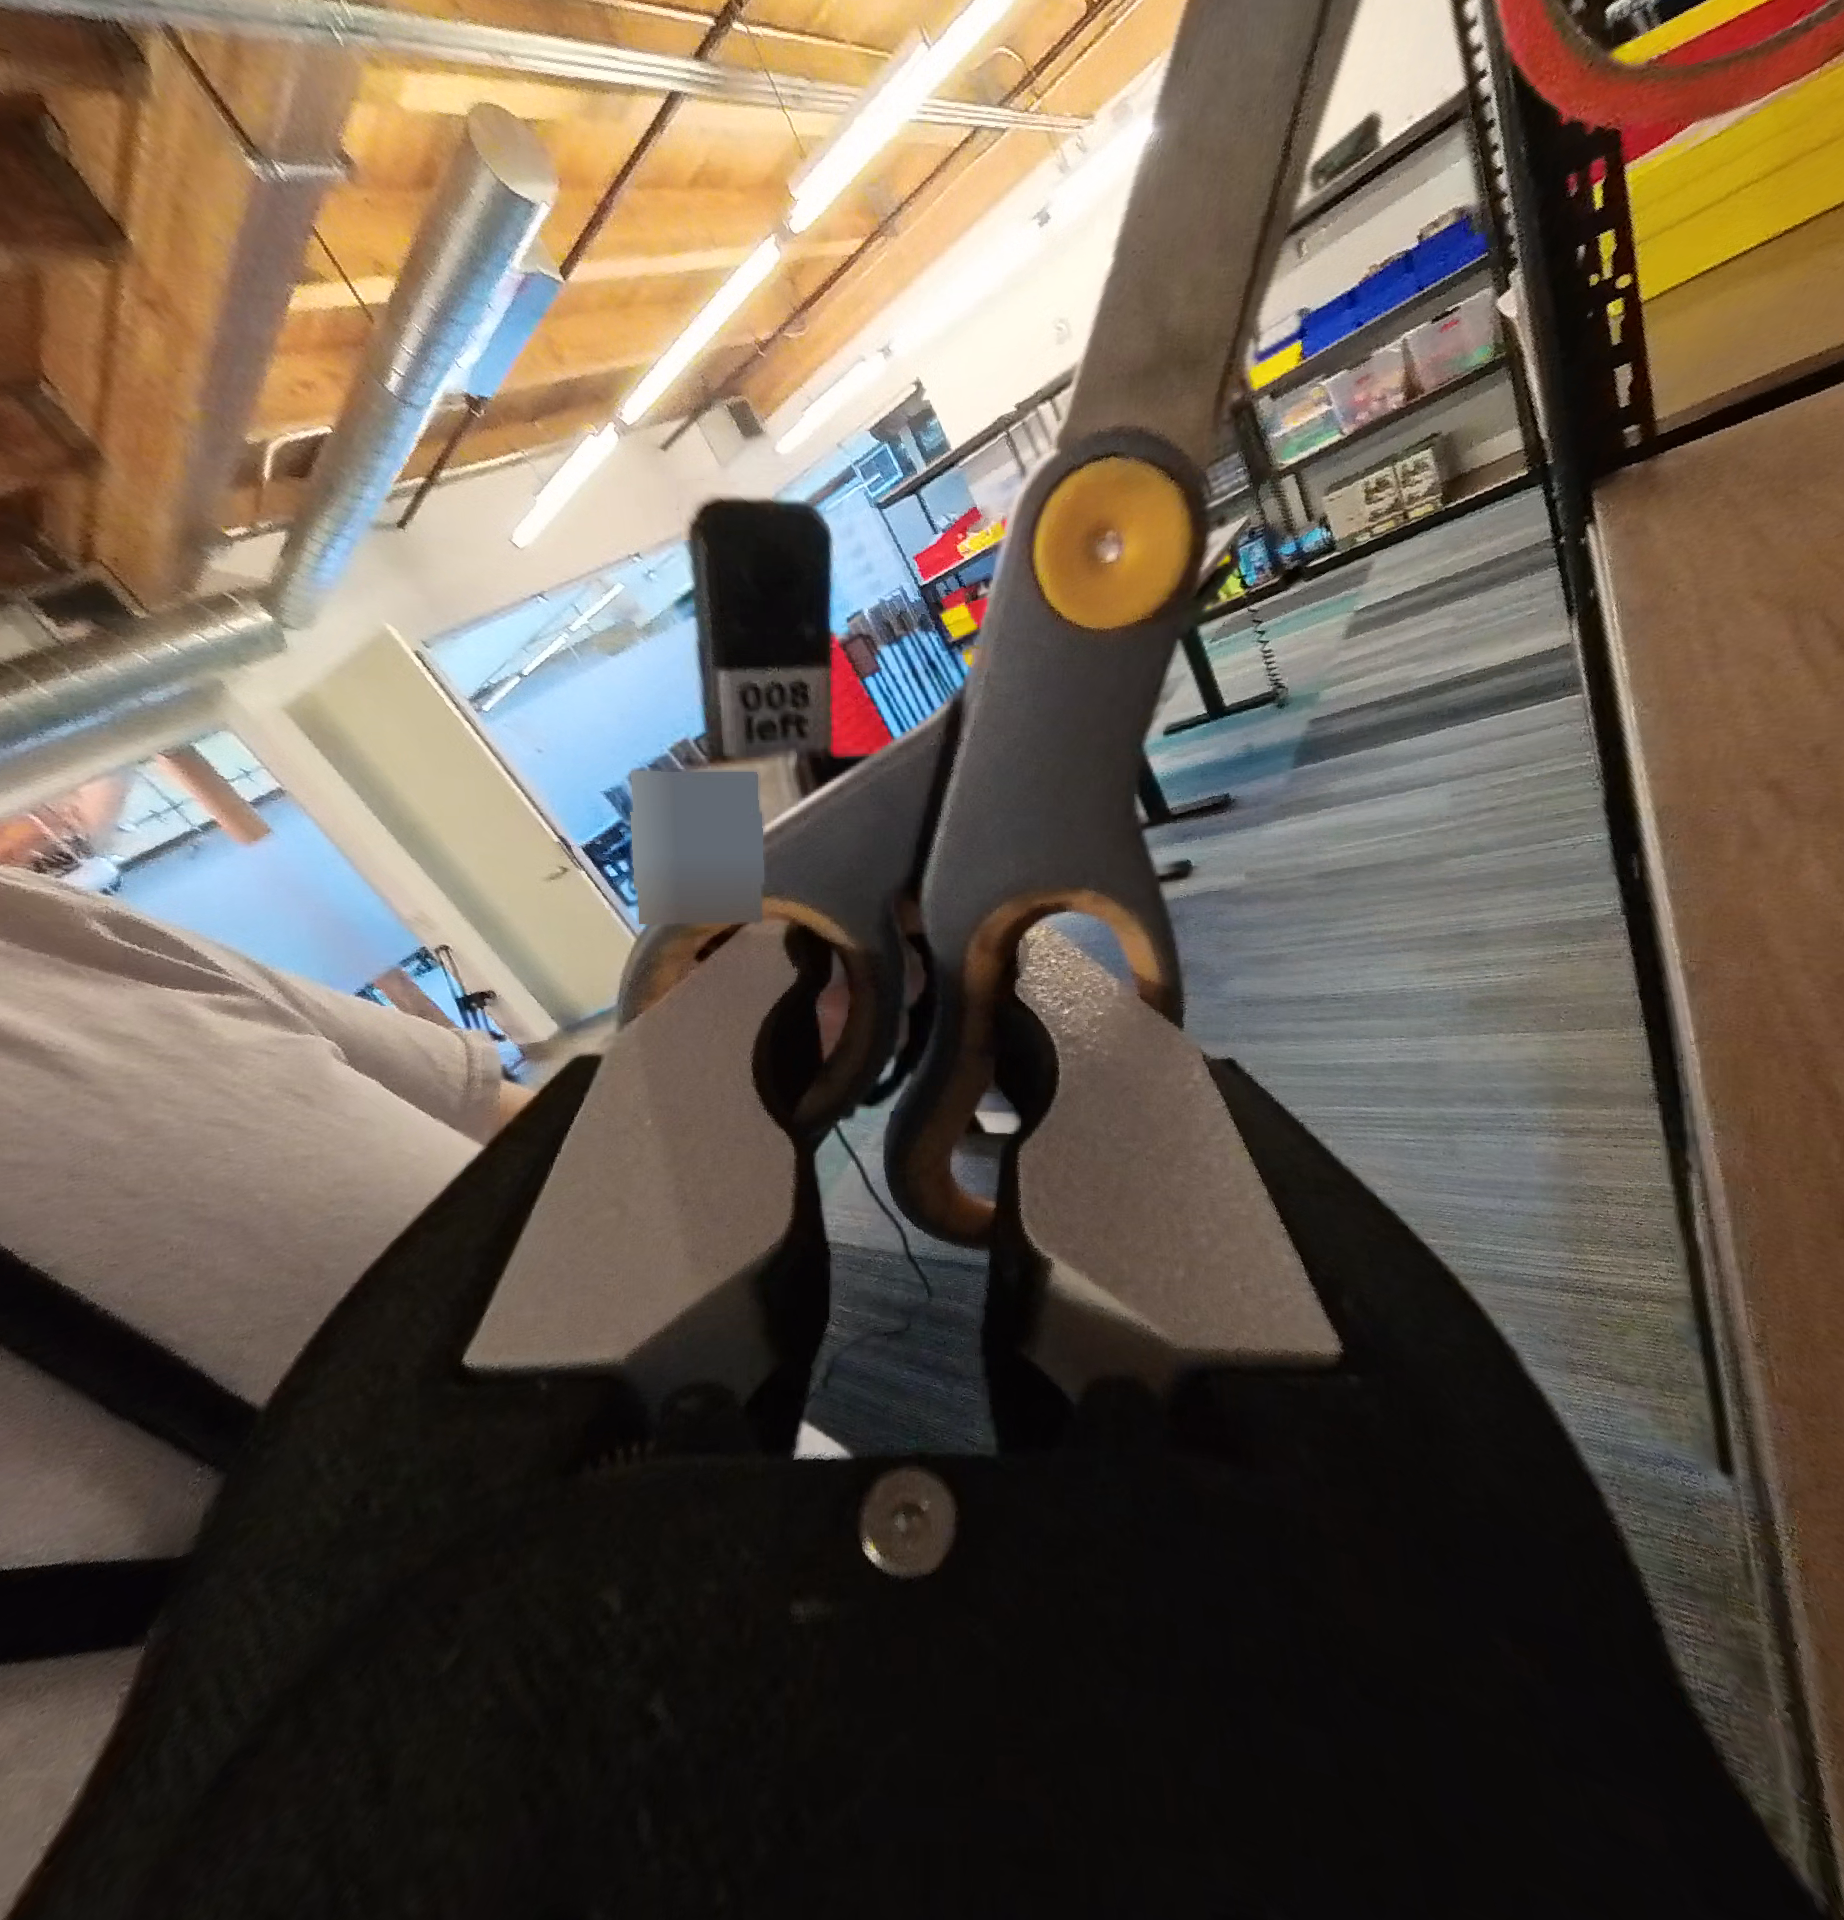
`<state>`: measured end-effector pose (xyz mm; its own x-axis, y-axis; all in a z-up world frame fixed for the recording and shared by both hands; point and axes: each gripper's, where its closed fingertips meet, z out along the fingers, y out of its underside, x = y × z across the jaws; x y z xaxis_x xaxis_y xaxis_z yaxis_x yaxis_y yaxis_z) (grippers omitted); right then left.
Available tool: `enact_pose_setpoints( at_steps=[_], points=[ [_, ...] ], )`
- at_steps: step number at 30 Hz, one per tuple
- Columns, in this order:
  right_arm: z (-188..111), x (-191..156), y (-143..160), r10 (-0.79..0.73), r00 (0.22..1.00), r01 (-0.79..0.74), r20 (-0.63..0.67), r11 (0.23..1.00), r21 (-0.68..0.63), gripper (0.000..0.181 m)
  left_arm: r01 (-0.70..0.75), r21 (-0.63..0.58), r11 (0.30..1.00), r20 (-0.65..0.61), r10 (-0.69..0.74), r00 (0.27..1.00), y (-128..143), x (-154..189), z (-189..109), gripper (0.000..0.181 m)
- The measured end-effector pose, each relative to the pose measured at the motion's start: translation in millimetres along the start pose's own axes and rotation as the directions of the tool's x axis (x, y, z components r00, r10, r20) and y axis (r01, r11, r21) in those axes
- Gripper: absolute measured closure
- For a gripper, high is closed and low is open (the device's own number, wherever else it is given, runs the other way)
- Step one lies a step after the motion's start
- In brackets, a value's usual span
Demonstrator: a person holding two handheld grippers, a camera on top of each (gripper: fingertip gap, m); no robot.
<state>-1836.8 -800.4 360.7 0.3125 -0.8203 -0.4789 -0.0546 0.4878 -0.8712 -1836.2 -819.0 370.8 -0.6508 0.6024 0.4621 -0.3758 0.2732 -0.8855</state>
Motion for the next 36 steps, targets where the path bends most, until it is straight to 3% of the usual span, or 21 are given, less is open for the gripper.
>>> enact_pose_setpoints(
  at_steps=[4, 11, 15, 21, 26, 31, 33, 36],
  points=[
    [-3, 6, -4, 0.029, 0.999, -0.029, -0.042, 1.0, 0.0, 0.147, 0.097, 0.012, 0.995, -0.131, -0.094, 0.987, 16, 16, 13, 0.117],
    [-12, 2, -21, 0.064, 0.997, -0.06, -0.038, 0.994, 0.089, 0.147, 0.075, 0.075, 0.994, -0.178, -0.06, 0.982, 17, 34, 22, 0.098],
    [-13, -1, -28, 0.067, 0.997, -0.061, -0.035, 0.989, 0.134, 0.147, 0.078, 0.056, 0.995, -0.202, -0.065, 0.977, 28, 45, 33, 0.096],
    [-6, -6, -22, 0.048, 0.997, -0.044, -0.053, 0.996, 0.082, 0.145, 0.035, 0.083, 0.996, -0.22, -0.016, 0.975, 26, 58, 33, 0.098],
    [4, -16, -24, 0.042, 0.999, -0.04, -0.023, 0.997, 0.072, 0.137, -0.033, 0.105, 0.994, -0.166, 0.05, 0.985, 26, 59, 26, 0.095],
    [19, -26, -28, 0.071, 0.996, -0.075, 0.054, 0.994, 0.085, 0.108, -0.073, 0.103, 0.992, -0.128, 0.086, 0.988, 31, 57, 21, 0.088],
    [24, -27, -28, 0.052, 0.997, -0.056, 0.057, 0.996, 0.073, 0.11, -0.067, 0.115, 0.991, -0.125, 0.081, 0.989, 28, 54, 16, 0.091],
    [30, -24, -29, 0.077, 0.993, -0.083, 0.088, 0.995, 0.062, 0.129, -0.068, 0.121, 0.99, -0.128, 0.083, 0.988, 24, 50, 9, 0.094]
  ],
)
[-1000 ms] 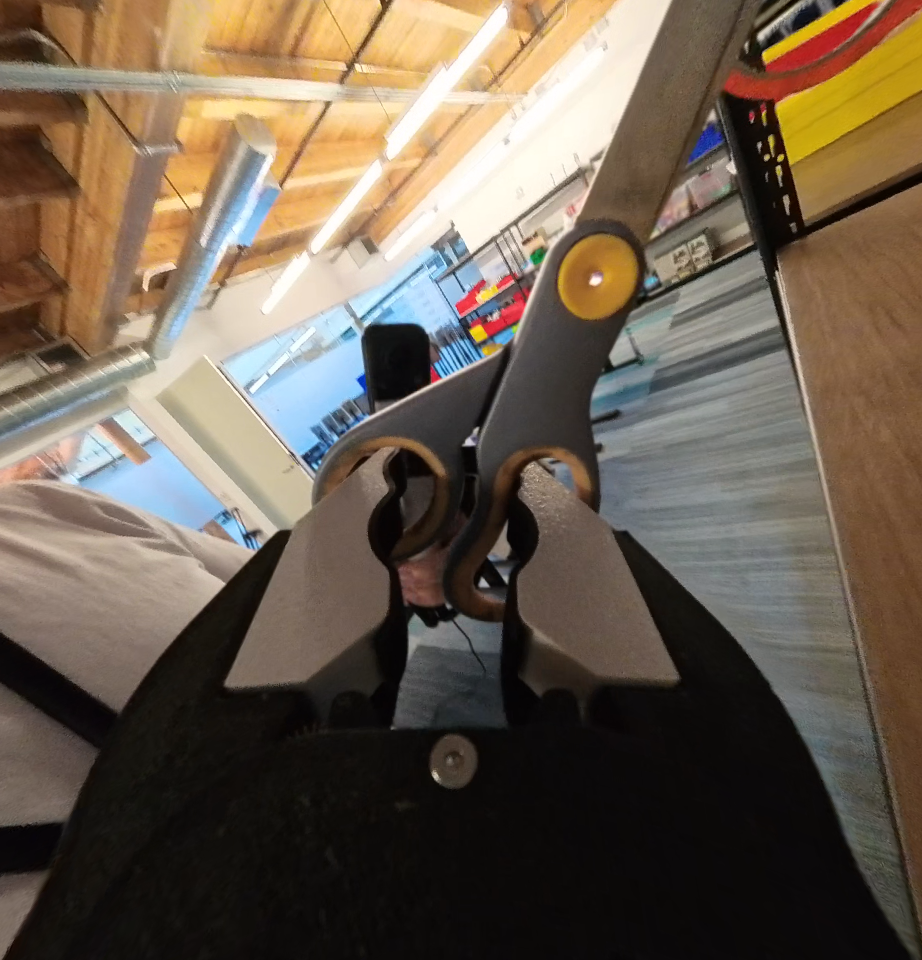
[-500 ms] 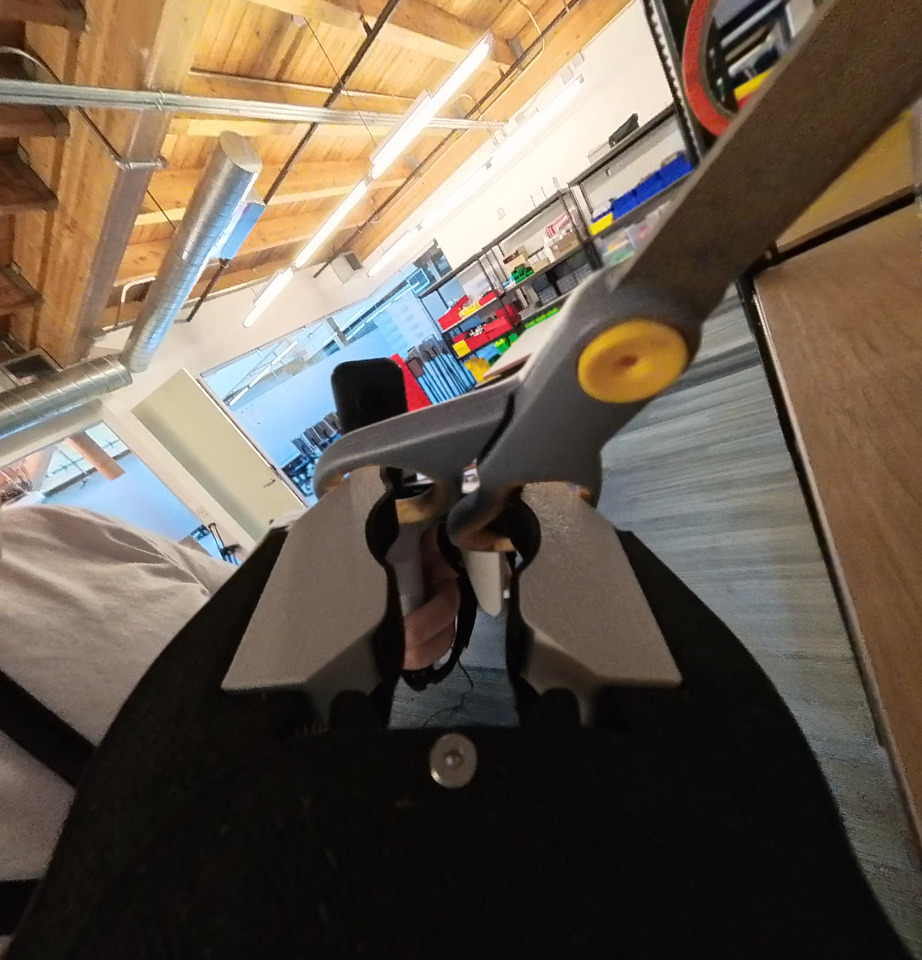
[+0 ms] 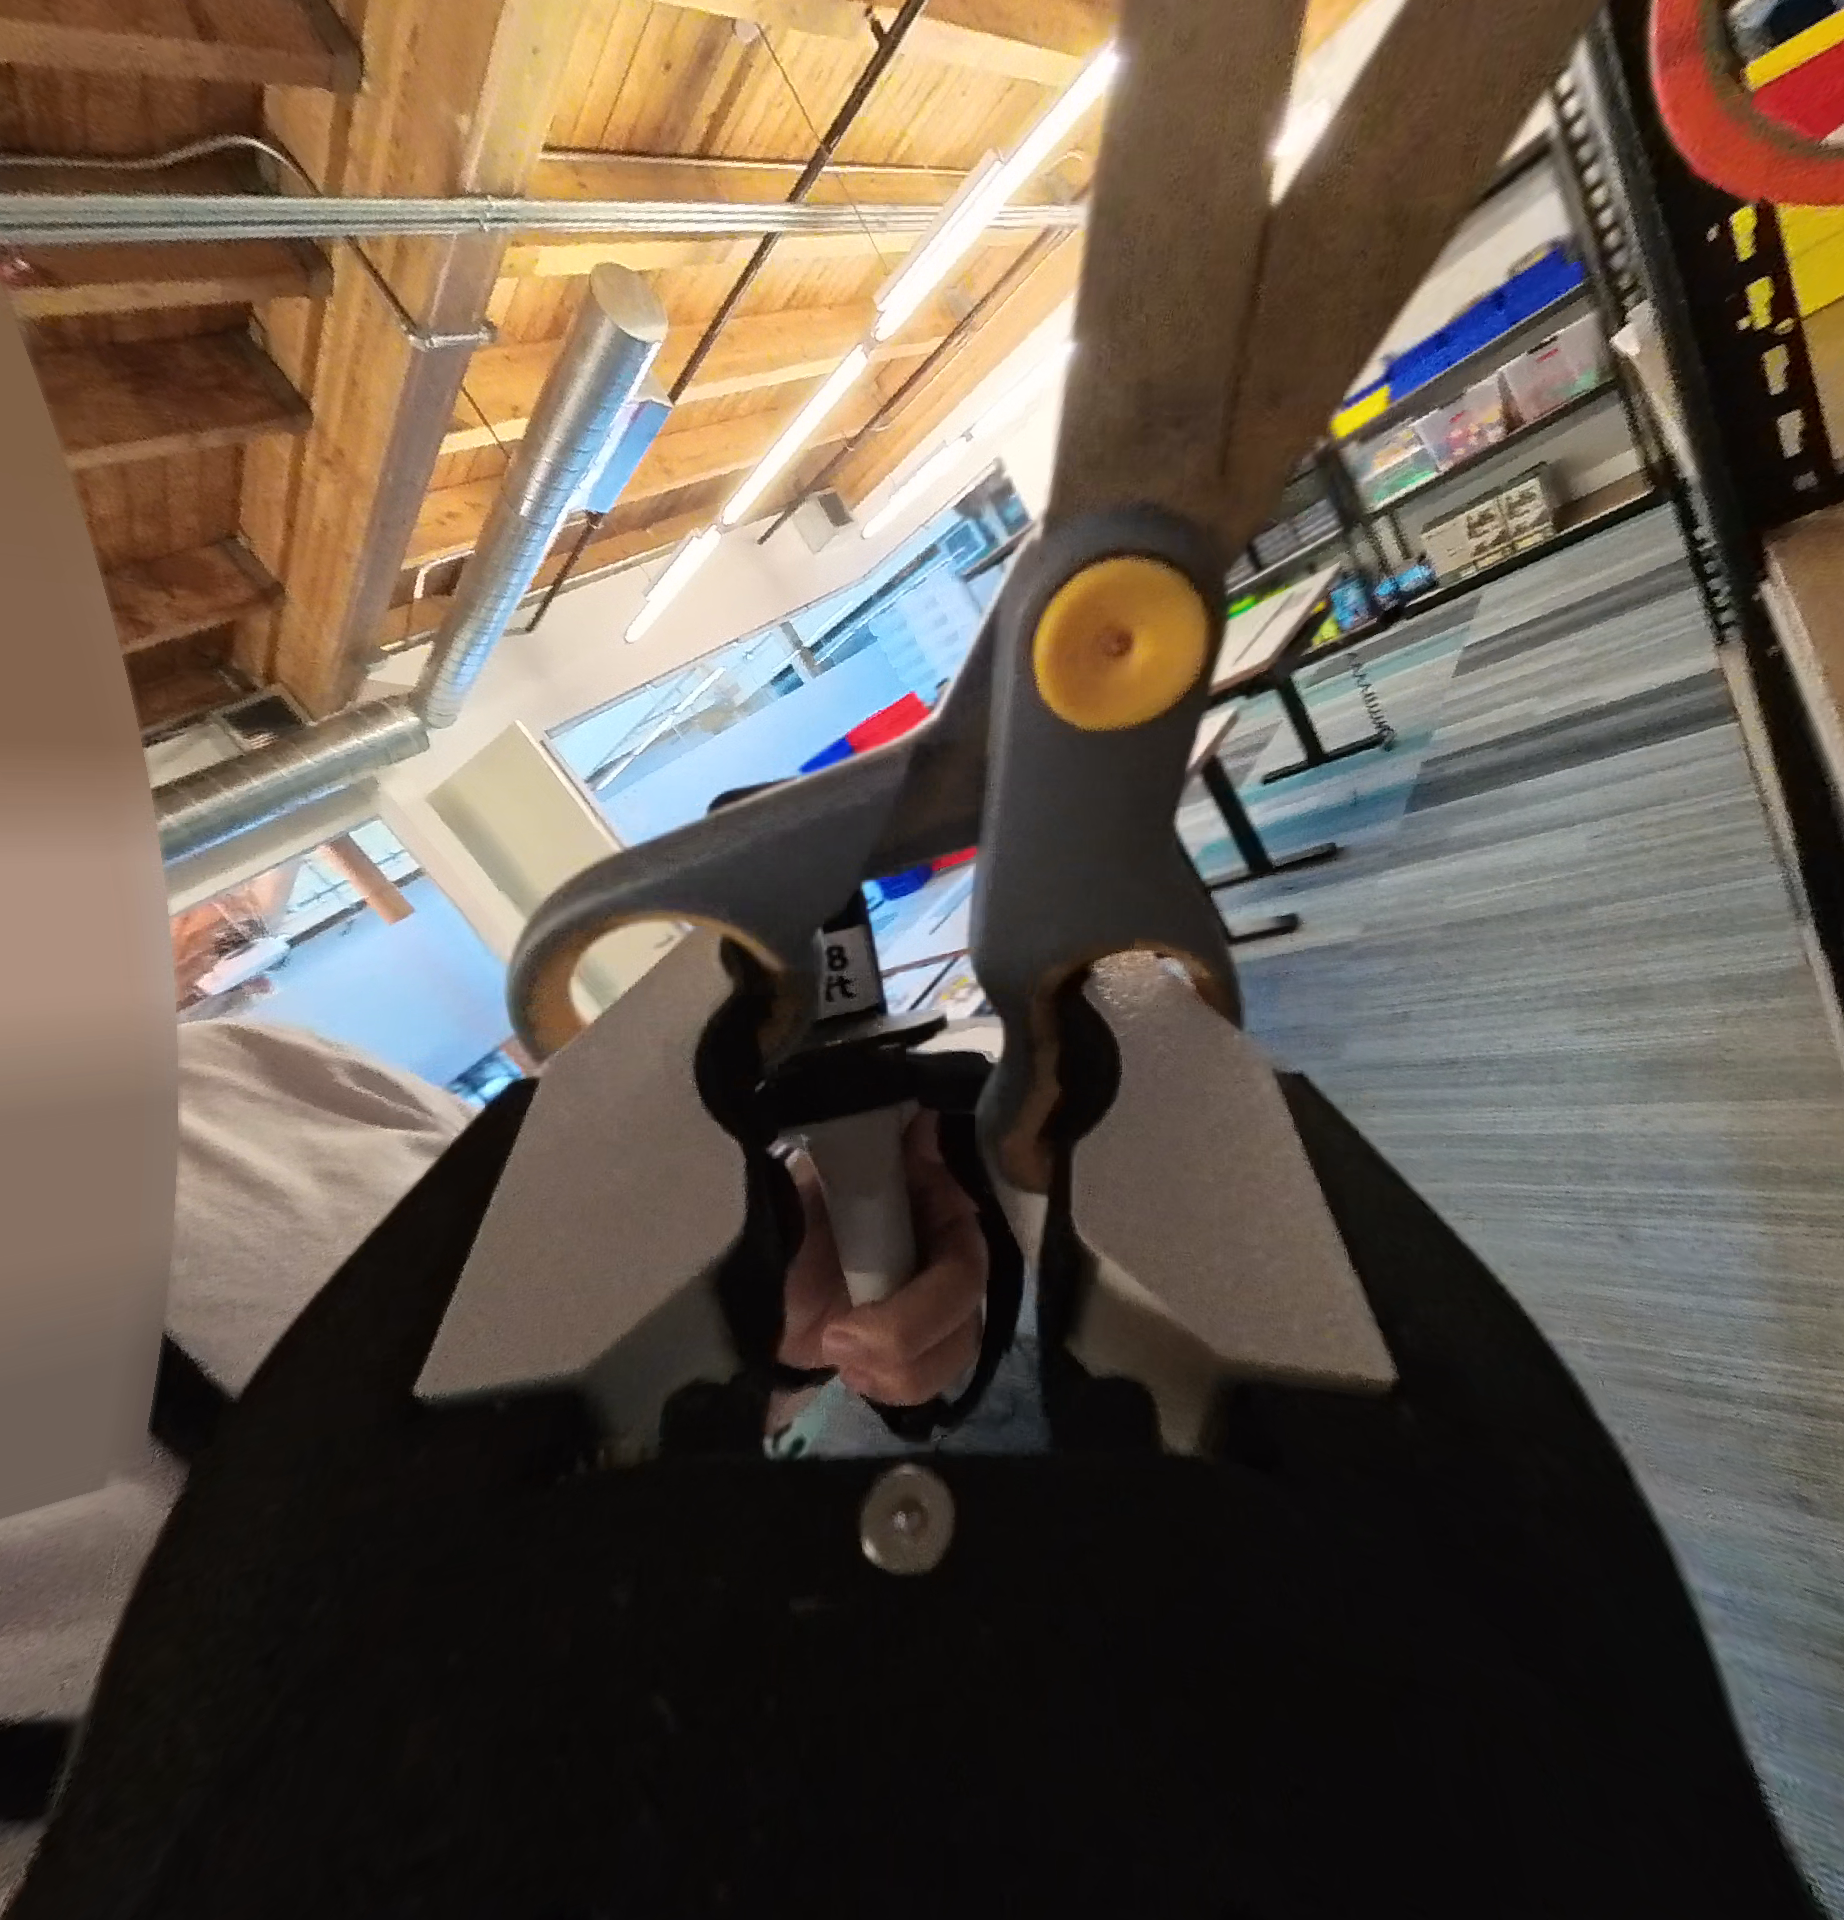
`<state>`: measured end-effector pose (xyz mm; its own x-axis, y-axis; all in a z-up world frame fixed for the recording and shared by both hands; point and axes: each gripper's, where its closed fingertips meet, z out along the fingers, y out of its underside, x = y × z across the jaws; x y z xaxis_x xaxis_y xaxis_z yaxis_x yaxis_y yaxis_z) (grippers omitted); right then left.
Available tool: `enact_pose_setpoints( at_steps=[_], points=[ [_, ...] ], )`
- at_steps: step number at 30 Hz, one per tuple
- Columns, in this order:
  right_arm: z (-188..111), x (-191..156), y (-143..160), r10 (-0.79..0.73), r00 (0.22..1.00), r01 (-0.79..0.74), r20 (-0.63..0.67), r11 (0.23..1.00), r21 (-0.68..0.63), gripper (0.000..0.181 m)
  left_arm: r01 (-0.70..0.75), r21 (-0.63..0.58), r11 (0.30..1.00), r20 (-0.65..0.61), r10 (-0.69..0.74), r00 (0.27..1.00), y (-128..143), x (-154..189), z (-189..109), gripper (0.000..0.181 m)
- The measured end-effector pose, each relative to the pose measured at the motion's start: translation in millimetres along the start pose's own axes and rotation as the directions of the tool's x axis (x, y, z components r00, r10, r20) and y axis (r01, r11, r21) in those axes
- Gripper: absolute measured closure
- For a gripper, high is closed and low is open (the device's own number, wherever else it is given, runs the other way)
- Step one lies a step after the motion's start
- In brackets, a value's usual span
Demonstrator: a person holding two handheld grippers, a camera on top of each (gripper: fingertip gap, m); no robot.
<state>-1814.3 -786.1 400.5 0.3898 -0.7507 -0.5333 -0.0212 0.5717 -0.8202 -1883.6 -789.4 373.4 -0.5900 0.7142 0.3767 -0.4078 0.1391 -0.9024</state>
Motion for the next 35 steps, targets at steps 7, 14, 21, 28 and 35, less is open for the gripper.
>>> enact_pose_setpoints(
  at_steps=[7, 14, 21, 28, 35],
  points=[
    [-2, 34, -4, -0.107, 0.982, 0.077, -0.154, 0.979, -0.189, 0.135, 0.034, 0.008, 0.999, 0.014, -0.034, 0.999, -15, -29, -22, 0.092],
    [-15, 66, -17, -0.267, 0.908, 0.069, -0.322, 0.854, -0.515, 0.135, -0.007, 0.024, 1.0, 0.112, 0.004, 0.994, -53, -107, -58, 0.094],
    [-4, 54, -39, 0.022, 0.976, -0.133, -0.218, 0.85, -0.51, 0.141, -0.139, 0.018, 0.99, 0.22, 0.132, 0.967, -111, -191, -64, 0.096],
    [-4, 69, -79, 0.026, 0.957, -0.175, -0.29, 0.848, -0.5, 0.141, -0.311, 0.017, 0.95, 0.241, 0.298, 0.924, -149, -227, -37, 0.098],
    [-3, 62, -112, 0.088, 0.938, -0.278, -0.337, 0.771, -0.573, 0.141, -0.465, -0.034, 0.885, 0.348, 0.446, 0.824, -170, -247, -13, 0.112]
  ],
)
